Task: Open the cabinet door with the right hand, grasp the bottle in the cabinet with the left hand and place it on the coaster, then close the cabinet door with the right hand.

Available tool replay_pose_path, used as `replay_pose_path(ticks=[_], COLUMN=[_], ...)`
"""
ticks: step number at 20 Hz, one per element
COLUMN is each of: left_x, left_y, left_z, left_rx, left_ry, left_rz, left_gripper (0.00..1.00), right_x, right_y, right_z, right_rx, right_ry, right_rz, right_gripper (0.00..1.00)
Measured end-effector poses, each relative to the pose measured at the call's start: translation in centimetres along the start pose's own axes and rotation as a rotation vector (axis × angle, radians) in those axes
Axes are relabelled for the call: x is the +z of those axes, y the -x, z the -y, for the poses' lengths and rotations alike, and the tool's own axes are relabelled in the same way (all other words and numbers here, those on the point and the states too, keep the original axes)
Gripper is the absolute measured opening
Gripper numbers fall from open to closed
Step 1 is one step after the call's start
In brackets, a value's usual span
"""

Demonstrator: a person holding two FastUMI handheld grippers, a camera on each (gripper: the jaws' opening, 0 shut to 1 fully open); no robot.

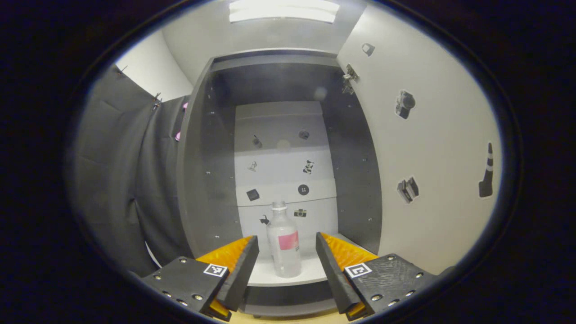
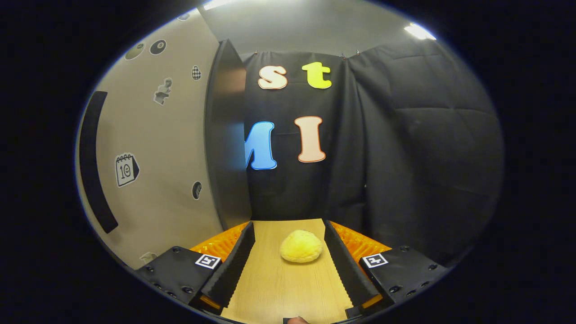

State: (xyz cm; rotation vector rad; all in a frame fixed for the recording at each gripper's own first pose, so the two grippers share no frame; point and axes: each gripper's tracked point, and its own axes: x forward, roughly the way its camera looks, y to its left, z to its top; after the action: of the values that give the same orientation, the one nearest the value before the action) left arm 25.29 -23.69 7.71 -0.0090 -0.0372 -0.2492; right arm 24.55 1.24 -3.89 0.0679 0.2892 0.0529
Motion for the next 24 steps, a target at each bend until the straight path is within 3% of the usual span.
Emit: replay_pose_path(ticks=[3, 5, 6, 8, 10, 11, 24], left_x=[-1.5, -2.2, -2.7, -3.7, -4.6, -4.9, -6.8], left_y=[-2.8, -4.5, -5.3, -6.8, -7.5, -7.9, -11.4], left_z=[-0.5, -1.2, -1.4, -2.1, -2.1, -2.3, -1.6], left_rx=[-0.012, -0.016, -0.018, -0.018, -0.027, -0.033, -0.085], left_ry=[0.023, 0.044, 0.051, 0.059, 0.068, 0.073, 0.03], left_rz=[-0.005, -0.01, -0.015, -0.029, -0.047, -0.052, -0.066], left_gripper=[0.79, 0.79, 0.79, 0.79, 0.79, 0.79, 0.77], right_x=[-0.1, -0.4, -0.6, -0.9, -1.3, -1.4, -2.8], right_y=[-0.8, -1.3, -1.5, -1.8, -2.2, -2.4, -2.0], right_z=[0.1, 0.1, 0.1, 0.1, 0.1, -0.1, -1.0], right_rx=[-0.044, -0.068, -0.079, -0.107, -0.125, -0.129, -0.146], right_ry=[-0.016, -0.019, -0.015, -0.001, 0.005, 0.003, 0.029], right_rz=[-0.004, -0.013, -0.02, -0.034, -0.047, -0.052, -0.091], right_gripper=[0.98, 0.93, 0.98, 0.98, 0.93, 0.98, 0.98])
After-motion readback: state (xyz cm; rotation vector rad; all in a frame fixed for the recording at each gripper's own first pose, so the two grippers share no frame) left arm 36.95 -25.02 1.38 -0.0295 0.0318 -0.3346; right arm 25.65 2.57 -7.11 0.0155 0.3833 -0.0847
